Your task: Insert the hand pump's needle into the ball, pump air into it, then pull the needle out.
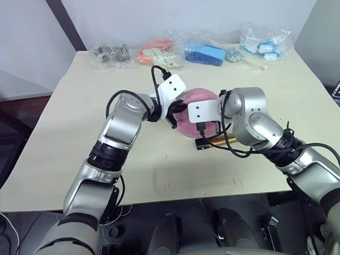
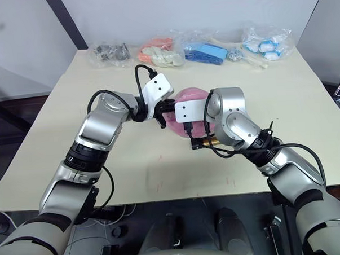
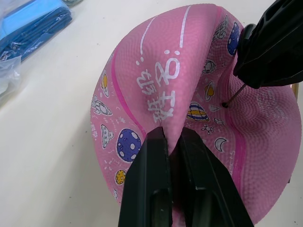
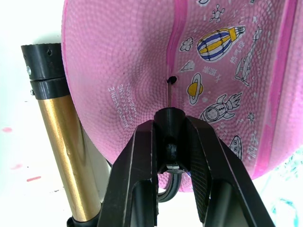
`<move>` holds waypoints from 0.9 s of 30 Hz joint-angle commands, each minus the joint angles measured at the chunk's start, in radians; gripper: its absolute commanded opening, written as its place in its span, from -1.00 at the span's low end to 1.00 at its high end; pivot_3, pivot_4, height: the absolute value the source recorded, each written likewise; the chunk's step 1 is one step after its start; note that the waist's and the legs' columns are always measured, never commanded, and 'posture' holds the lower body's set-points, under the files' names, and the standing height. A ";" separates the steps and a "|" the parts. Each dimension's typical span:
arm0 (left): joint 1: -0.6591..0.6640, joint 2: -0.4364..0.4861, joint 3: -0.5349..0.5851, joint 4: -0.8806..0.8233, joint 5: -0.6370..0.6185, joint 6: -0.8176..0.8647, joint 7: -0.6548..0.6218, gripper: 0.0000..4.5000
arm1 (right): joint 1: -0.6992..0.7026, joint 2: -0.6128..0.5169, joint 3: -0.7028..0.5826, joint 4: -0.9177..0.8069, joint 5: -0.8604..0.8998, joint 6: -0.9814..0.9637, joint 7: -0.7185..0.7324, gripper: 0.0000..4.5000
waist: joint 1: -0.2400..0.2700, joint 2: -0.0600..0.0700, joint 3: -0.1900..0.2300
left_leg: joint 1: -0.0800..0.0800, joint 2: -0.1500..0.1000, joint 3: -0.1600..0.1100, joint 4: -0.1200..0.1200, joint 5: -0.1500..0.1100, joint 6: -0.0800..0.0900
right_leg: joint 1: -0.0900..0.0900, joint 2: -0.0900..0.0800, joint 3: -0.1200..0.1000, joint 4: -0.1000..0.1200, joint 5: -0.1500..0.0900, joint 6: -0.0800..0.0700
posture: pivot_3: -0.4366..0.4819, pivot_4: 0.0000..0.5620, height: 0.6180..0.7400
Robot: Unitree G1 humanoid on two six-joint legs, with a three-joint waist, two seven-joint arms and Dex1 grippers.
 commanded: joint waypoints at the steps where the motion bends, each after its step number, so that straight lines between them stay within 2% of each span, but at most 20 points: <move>1: 0.008 -0.017 -0.017 -0.061 -0.031 0.003 -0.023 -0.99 | -0.007 0.050 0.008 0.020 0.063 0.031 0.031 -0.85 | 0.000 0.000 0.000 | 0.000 0.000 0.000 0.000 0.000 0.000 | 0.000 0.000 0.000 0.000 0.000 0.000 | -0.05 -0.47 1.00; 11: 0.019 -0.022 -0.013 -0.076 -0.036 0.020 -0.021 -0.99 | -0.038 0.090 0.009 0.085 0.091 0.060 0.030 -0.85 | -0.001 0.000 0.000 | 0.000 0.001 0.000 0.000 0.000 0.000 | 0.000 0.001 0.000 0.000 0.000 0.000 | -0.05 -0.47 1.00; 27: 0.037 -0.034 0.028 -0.077 -0.069 0.096 -0.028 -0.99 | -0.062 0.155 -0.070 0.202 0.200 0.066 -0.037 -0.85 | -0.025 0.000 0.000 | 0.001 0.002 -0.001 0.000 0.000 0.000 | 0.000 0.002 0.001 0.000 0.000 0.000 | -0.05 -0.47 1.00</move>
